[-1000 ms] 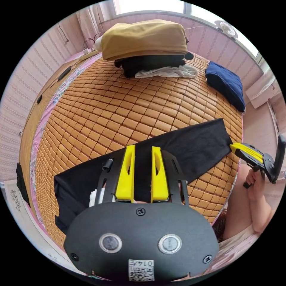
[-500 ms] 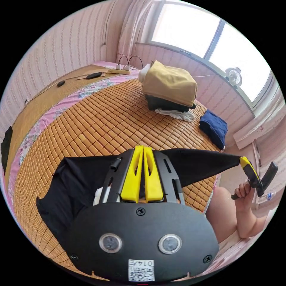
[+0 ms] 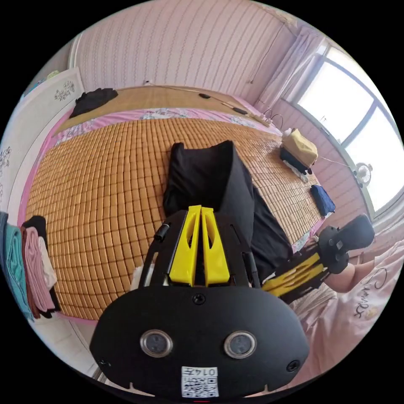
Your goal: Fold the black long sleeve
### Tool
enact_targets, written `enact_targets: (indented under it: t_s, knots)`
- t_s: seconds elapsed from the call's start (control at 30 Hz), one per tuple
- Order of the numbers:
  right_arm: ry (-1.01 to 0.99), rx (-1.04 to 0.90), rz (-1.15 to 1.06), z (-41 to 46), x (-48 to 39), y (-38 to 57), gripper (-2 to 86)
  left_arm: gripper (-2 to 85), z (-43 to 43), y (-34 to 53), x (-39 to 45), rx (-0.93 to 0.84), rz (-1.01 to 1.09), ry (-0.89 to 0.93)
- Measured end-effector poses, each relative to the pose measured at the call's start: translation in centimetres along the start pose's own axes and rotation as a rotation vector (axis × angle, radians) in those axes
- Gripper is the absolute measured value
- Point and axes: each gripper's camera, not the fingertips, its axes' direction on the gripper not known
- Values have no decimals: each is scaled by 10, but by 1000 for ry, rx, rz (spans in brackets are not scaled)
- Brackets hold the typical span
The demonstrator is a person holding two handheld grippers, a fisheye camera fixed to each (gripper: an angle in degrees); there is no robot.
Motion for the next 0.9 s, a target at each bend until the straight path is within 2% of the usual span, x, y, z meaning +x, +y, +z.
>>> enact_targets:
  t_s: [0.03, 0.1, 0.2, 0.27, 0.43, 0.5, 0.67, 0.77, 0.9]
  knots:
    - [39, -122, 12, 27, -2, 2, 11, -7, 0, 21, -12, -42, -44, -35]
    - [15, -201, 41, 41, -1, 6, 48, -2, 1, 46, -24, -95, -93, -57]
    - [19, -168, 131, 21, 17, 11, 64, 28, 4, 72, -32, -132, -142, 3]
    - [95, -143, 201, 0, 39, 11, 64, 55, 9, 80, -34, -154, -168, 73]
    - [424, -128, 443, -60, 140, 1, 76, 78, 23, 79, -34, -199, -144, 94]
    - [461, -123, 525, -74, 172, -5, 82, 81, 27, 77, -32, -231, -114, 87]
    - [432, -115, 542, -86, 199, -33, 80, 61, 43, 80, -33, -332, -42, -116]
    - [312, -83, 435, -74, 164, -48, 67, 12, 36, 82, -39, -295, -42, -112]
    - [158, -122, 246, -35, 87, -63, 63, 0, 26, 88, -54, -288, -88, -92]
